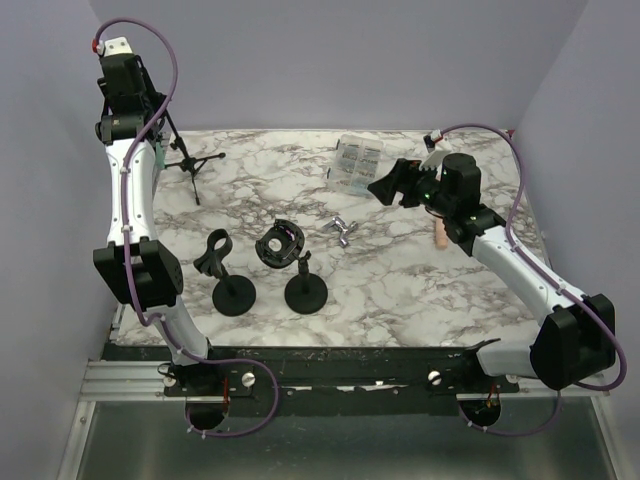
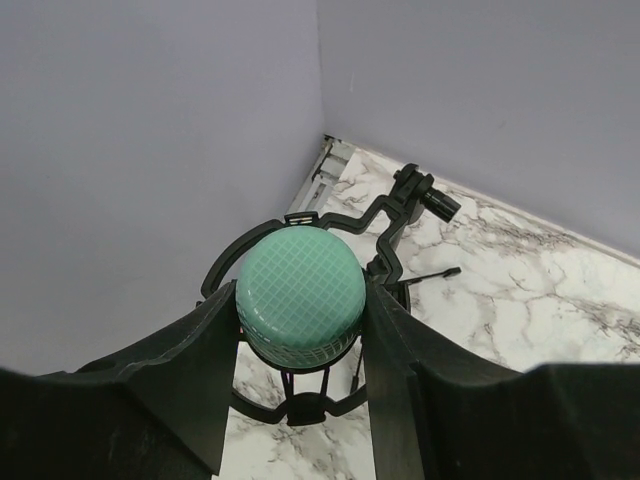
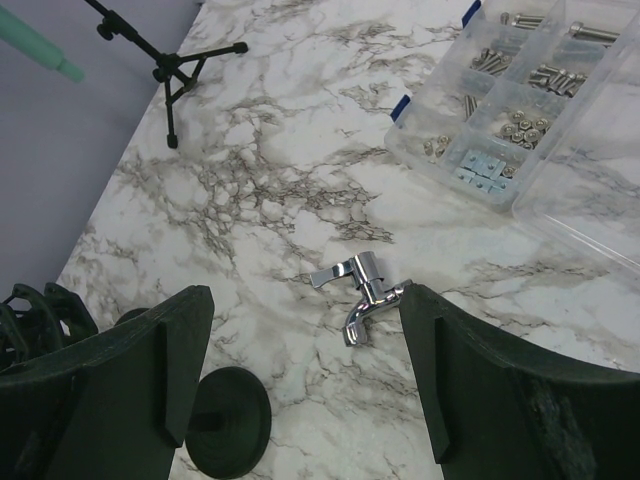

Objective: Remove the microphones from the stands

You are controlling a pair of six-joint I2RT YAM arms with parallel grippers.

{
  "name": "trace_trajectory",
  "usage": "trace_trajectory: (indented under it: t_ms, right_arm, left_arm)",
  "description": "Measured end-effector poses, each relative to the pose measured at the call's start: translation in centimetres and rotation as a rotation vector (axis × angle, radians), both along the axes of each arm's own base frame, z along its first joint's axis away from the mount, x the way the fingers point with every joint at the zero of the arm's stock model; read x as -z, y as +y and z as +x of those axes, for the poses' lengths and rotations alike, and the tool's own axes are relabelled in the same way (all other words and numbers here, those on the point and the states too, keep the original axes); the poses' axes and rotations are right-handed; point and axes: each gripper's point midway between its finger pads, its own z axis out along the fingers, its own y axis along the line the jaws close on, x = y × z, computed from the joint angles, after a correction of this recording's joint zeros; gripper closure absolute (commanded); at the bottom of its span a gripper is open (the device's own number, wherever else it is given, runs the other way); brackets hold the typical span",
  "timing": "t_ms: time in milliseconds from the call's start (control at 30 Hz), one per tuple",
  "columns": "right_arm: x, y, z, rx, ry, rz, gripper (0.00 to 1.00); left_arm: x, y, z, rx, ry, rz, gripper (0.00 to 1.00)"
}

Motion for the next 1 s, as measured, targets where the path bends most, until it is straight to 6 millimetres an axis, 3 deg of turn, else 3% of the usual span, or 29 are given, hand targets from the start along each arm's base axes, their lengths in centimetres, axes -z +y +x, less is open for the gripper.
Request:
trace_trajectory:
  t_ms: [67, 267, 600, 767, 1000]
  right_arm:
    - [0.0, 0.0, 0.0, 0.000, 0.000, 0.000, 0.17]
    - [0.0, 0.0, 0.0, 0.000, 0.000, 0.001, 0.17]
    - [-0.1, 0.0, 0.0, 0.000, -0.003, 0.002, 0.17]
    - [-0.2, 0.0, 0.1, 0.000, -0.007, 0.004, 0.16]
    - [0.0, 0.0, 0.0, 0.000, -0.004, 0.004, 0.16]
  left_arm:
    - [0.0, 0.0, -0.1, 0.000, 0.004, 0.006, 1.00]
    - [-0.3, -1.1, -2.3, 0.012, 0.015, 0.026, 1.00]
    - [-3.7, -3.9, -6.7, 0.043, -0.072, -0.033, 1.00]
    - [-3.2, -5.5, -7.5, 0.071, -0.067, -0.083, 1.00]
    - [-0.9, -7.3, -7.9, 0.108, -0.001, -0.167, 1.00]
